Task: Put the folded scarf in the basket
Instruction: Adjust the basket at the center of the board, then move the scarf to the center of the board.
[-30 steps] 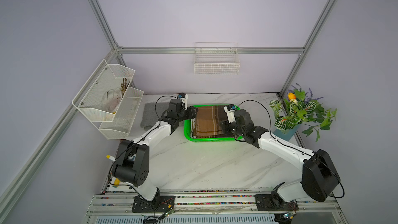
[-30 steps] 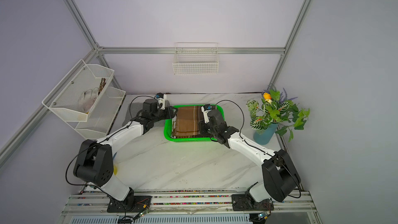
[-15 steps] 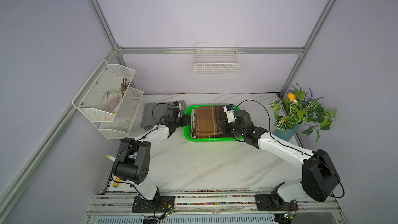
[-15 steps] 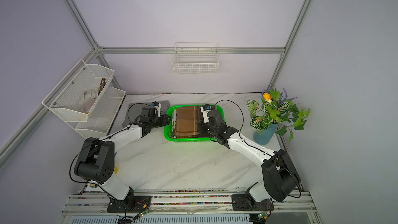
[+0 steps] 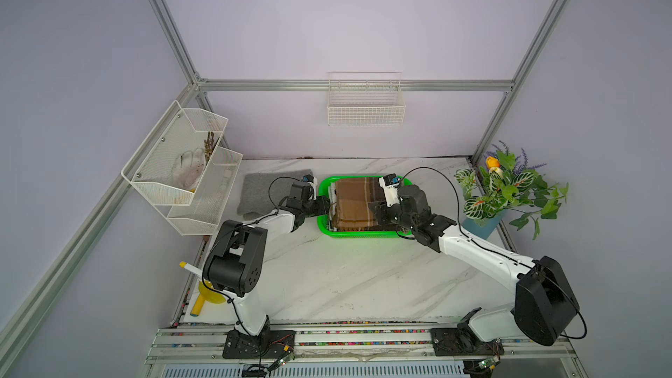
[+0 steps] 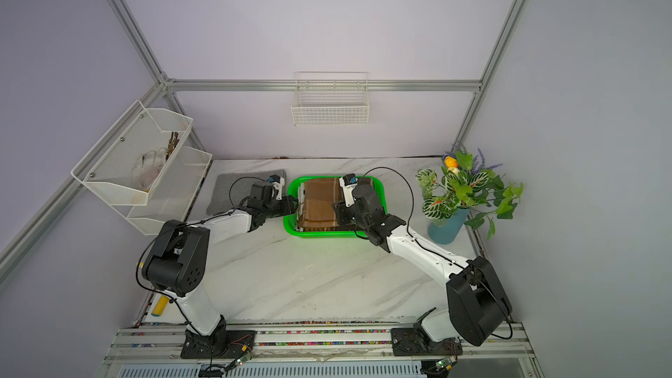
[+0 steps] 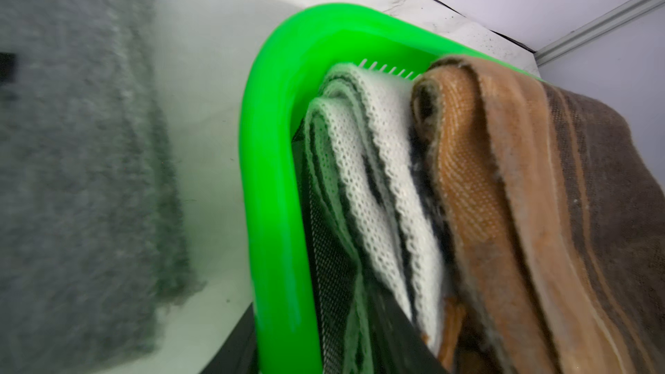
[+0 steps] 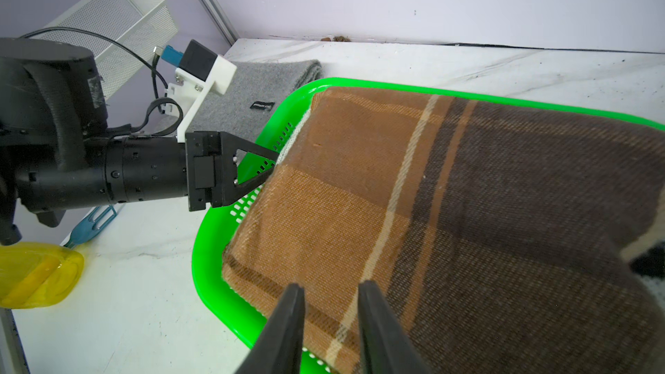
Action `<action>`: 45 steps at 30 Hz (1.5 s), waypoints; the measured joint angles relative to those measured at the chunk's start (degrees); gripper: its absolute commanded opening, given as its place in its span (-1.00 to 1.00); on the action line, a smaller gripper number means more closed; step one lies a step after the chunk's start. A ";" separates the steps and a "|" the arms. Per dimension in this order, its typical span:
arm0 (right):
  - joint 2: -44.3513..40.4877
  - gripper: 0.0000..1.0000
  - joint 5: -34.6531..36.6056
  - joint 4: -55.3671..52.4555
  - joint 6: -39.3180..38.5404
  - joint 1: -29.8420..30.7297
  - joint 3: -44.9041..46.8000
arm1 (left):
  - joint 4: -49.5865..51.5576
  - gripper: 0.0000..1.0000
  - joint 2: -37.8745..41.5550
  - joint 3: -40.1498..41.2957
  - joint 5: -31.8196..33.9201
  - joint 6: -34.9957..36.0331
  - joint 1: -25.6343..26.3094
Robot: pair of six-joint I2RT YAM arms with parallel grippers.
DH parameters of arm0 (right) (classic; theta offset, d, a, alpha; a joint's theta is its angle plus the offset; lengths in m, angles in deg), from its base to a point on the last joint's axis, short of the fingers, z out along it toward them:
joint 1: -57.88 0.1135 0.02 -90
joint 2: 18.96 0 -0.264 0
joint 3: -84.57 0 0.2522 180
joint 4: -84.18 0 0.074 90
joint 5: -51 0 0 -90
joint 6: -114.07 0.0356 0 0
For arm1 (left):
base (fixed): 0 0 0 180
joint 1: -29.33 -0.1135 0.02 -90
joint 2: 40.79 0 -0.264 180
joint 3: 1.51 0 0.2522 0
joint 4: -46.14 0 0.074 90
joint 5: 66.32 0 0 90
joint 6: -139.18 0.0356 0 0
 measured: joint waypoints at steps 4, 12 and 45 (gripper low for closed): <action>0.52 -0.37 -0.04 0.02 -0.11 0.00 -0.04 | -1.05 -0.02 -0.90 -0.28 -0.28 -1.03 2.56; 4.70 -0.32 -2.62 0.02 -0.04 0.35 -2.43 | 2.29 0.09 0.39 0.17 -1.05 -1.07 1.68; 1.11 -0.25 -1.75 0.52 -0.46 0.55 0.02 | 17.42 0.34 -12.57 -17.42 20.70 10.36 -2.54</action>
